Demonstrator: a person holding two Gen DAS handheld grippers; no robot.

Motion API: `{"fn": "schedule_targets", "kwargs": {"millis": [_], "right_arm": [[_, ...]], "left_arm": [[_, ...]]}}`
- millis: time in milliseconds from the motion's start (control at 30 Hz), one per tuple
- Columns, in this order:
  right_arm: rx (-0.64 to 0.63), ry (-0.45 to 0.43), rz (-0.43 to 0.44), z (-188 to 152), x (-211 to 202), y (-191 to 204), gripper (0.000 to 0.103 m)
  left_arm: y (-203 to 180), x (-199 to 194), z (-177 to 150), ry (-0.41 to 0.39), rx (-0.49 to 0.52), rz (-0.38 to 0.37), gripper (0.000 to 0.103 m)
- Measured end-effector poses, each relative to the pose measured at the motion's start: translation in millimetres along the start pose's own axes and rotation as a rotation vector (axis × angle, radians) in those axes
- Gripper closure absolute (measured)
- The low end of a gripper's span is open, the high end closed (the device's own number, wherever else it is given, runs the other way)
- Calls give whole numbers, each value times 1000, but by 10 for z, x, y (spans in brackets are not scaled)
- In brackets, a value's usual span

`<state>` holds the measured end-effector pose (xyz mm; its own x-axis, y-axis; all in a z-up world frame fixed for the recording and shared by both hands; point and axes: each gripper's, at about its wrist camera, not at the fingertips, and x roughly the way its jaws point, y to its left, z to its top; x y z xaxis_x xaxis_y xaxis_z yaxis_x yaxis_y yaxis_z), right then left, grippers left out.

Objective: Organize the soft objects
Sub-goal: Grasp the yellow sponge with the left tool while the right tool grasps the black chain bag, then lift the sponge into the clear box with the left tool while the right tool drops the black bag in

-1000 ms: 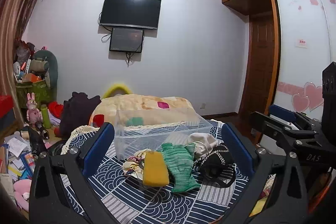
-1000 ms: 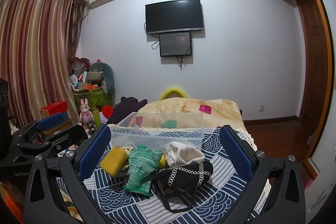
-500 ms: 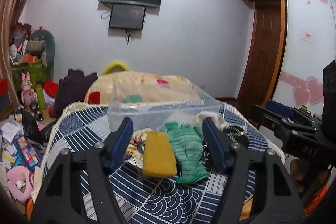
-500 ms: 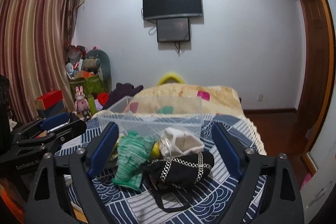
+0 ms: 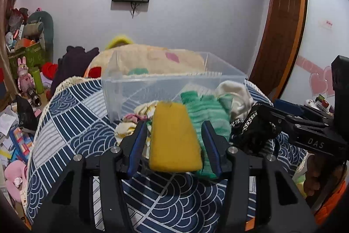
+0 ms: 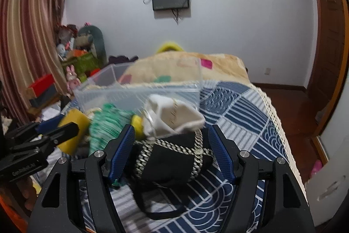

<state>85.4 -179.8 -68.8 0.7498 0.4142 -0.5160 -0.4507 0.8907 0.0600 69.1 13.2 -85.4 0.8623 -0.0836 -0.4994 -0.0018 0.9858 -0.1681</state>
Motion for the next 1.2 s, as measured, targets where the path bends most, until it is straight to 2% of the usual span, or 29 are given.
{"fn": "schedule_targets", "kwargs": {"millis": [133,333,533,667,833,1200], "right_arm": [[9,64,-1,-70,83,-69,36],[-25,124,4,-177,171,-31,37],[-13,132,39,-205,191,-37,59],[-12,113,31,-200,118,-24,74],[8,70,26,-122,-3,-62,86],[10,-61,24,184,-335,-93,87]], "left_arm": [[46,32,-18,16,-17,-14,65],[13,-43,-3,-14,-4,-12,66],[4,-125,42,-33,-2,-10,67],[61,-206,74,-53,-19,2,67],[152,-248,122,-61,-57,-6,67],[198,-364,375,-108,-35,17,67]]}}
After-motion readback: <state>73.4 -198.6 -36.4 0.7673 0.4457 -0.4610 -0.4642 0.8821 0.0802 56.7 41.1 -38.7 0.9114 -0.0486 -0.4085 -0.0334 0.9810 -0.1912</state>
